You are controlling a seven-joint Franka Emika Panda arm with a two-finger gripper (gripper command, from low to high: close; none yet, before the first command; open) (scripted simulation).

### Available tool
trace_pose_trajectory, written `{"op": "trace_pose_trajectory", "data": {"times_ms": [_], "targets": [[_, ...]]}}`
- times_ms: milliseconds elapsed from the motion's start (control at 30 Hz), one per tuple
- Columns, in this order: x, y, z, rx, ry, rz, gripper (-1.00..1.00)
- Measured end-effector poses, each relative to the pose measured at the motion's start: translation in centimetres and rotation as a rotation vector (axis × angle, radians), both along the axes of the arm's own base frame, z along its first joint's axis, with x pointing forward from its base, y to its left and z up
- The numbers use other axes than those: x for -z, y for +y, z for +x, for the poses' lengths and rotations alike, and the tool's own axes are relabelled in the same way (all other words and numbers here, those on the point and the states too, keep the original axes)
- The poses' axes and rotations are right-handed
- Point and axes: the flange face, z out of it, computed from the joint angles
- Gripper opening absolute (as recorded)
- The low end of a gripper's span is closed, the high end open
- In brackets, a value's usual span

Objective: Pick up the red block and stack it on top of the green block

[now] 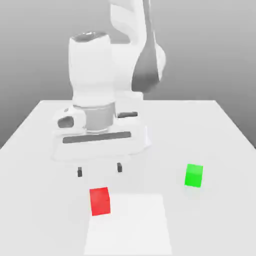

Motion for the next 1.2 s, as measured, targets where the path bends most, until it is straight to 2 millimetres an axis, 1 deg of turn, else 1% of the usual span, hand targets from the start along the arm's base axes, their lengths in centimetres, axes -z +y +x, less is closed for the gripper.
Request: {"op": "trace_pose_trajectory", "data": {"times_ms": [67, 233, 367, 400, 600, 633, 833, 1000, 1033, 1067, 1100, 1200], "targets": [[1.7, -0.1, -0.5, -0.01, 0.016, -0.006, 0.0], [4.7, -0.2, -0.4, -0.017, 0.019, -0.009, 0.0], [7.4, -0.1, -0.8, -0.013, 0.025, -0.007, 0.0], [7.7, 0.0, -0.9, -0.013, 0.026, -0.007, -1.0], [7.9, 0.0, -0.9, -0.012, 0.028, -0.006, -1.0], [7.7, 0.0, -0.9, -0.013, 0.027, -0.006, -1.0], [4.1, -0.1, -0.4, -0.017, 0.02, -0.009, -1.0], [1.5, -0.1, -0.9, -0.011, 0.026, -0.006, -1.0], [1.2, 1.2, -0.9, -0.063, 0.027, -0.001, -1.0], [0.9, 3.5, -0.8, -0.15, 0.027, 0.005, -1.0], [0.7, 5.4, -0.9, -0.231, 0.028, 0.011, -1.0], [0.0, 10.5, -1.9, -0.47, 0.027, 0.026, -1.0]]}}
